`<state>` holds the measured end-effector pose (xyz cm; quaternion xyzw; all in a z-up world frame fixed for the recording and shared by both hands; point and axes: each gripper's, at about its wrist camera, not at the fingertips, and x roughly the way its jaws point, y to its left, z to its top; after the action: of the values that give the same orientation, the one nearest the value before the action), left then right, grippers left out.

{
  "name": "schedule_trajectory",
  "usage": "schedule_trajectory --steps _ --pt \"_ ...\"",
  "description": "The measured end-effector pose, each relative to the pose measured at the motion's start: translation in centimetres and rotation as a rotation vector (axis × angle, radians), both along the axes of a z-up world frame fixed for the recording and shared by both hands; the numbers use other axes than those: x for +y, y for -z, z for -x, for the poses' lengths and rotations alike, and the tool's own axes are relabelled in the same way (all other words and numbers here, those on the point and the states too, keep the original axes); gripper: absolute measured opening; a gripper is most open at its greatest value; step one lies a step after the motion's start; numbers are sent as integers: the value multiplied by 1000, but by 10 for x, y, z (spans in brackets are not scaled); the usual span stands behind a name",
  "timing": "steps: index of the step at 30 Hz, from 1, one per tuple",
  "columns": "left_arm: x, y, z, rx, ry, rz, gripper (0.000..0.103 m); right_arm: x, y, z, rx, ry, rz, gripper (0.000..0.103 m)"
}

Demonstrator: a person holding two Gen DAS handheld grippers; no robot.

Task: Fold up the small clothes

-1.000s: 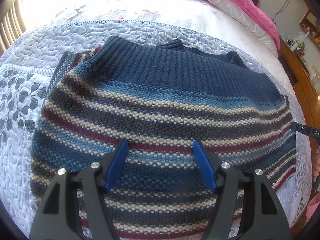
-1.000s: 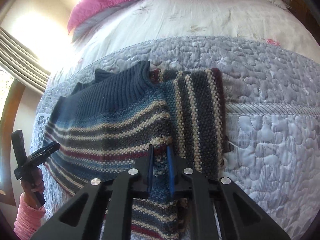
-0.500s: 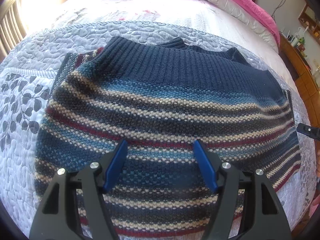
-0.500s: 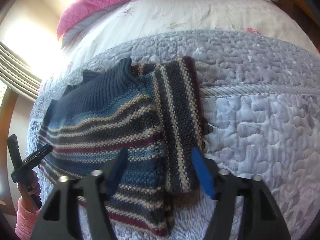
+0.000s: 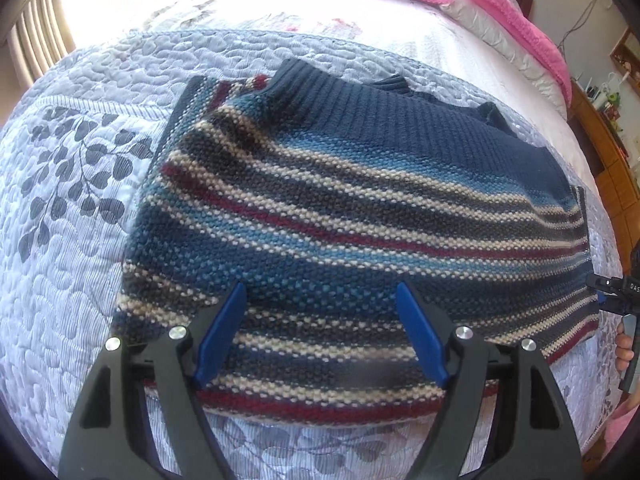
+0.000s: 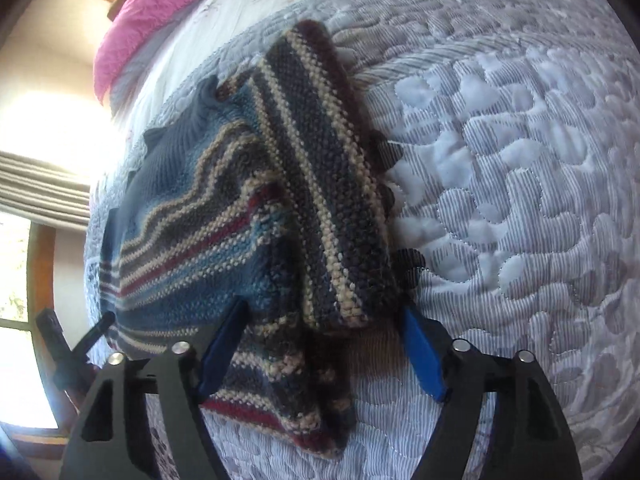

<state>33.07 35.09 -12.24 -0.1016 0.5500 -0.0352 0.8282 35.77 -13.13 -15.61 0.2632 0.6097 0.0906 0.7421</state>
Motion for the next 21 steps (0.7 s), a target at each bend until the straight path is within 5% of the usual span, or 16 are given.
schedule_trajectory --steps 1,2,5,21 --pt "3 3 -1 6 -5 7 77 -1 0 -1 -2 13 -3 63" --pt "6 6 -1 8 -2 19 77 0 -1 -2 -7 10 -12 46" --pt "10 9 -1 2 11 34 77 9 -12 -1 -40 -29 6 35" --pt "8 17 -3 0 31 29 81 14 3 -2 -26 -12 42 34"
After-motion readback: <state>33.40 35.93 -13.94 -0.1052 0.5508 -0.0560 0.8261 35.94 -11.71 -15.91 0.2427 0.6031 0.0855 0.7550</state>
